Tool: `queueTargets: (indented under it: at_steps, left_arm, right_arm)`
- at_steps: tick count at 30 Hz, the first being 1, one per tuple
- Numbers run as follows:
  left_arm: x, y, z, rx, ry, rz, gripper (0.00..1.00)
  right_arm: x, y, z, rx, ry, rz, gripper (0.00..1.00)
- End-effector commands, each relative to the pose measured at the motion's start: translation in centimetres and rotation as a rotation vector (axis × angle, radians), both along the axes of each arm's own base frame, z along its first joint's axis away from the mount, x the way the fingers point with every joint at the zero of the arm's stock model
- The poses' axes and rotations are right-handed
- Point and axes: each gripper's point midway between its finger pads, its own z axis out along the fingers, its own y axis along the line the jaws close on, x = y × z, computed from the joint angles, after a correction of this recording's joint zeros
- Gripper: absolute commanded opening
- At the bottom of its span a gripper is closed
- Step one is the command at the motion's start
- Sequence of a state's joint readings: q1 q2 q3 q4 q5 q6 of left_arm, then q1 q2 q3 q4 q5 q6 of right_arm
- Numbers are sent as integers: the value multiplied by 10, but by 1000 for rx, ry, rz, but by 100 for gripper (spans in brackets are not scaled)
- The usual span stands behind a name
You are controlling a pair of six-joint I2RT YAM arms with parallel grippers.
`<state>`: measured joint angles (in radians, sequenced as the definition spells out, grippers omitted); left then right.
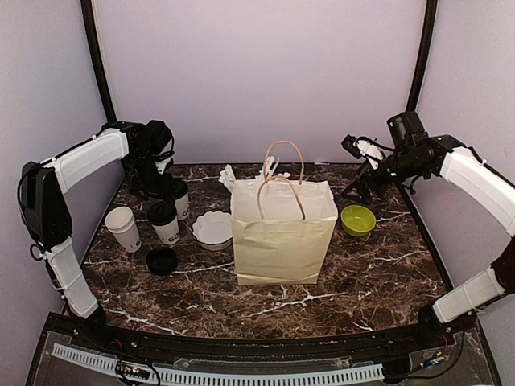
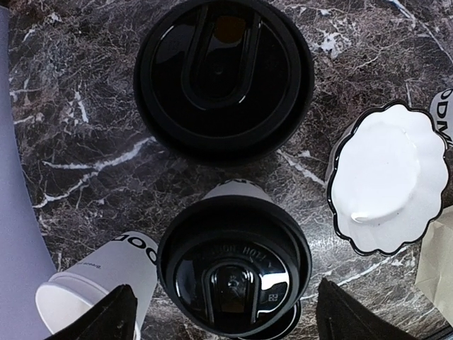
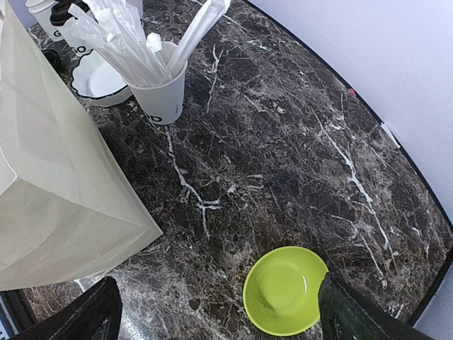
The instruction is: Pack the takeout coffee
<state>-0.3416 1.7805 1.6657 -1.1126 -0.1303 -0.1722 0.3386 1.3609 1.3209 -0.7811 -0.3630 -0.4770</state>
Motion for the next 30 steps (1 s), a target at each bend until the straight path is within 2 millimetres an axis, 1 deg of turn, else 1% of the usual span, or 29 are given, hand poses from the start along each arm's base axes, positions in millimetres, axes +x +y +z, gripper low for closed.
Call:
queueTargets:
  at_steps: [1,3,5,10,17,19,21,24,27,30]
  left_arm:
    - [-11,1,-16,-12,78,17,87]
    - [-13,-1,-20,-27,96,17,84]
    - [-15,-2,-22,-34,106,23,83]
    - [-19,6,-26,6,117,36,84]
    - [-18,5,-34,2,138,37,84]
    - [-16,4,-34,0,134,39,84]
    - [-15,4,-32,-3,126,41,84]
    - [-13,3,-25,-9,108,40,88]
    - [-10,2,-15,-17,79,39,89]
    - [-8,3,-9,-22,55,43,89]
  right_arm:
    - [-1,1,8,14,-39,15,97]
    - [-1,1,7,13,-36,16,97]
    - [-1,1,5,12,-27,20,97]
    - [-1,3,2,15,-16,27,96]
    - [-1,4,0,15,-6,33,95]
    - [-2,4,-1,15,-3,33,95]
    - [-3,3,-2,13,-2,33,95]
    - [-3,3,-3,10,-1,33,95]
    - [-3,3,-3,12,1,35,95]
    - [-3,5,-3,15,4,39,95]
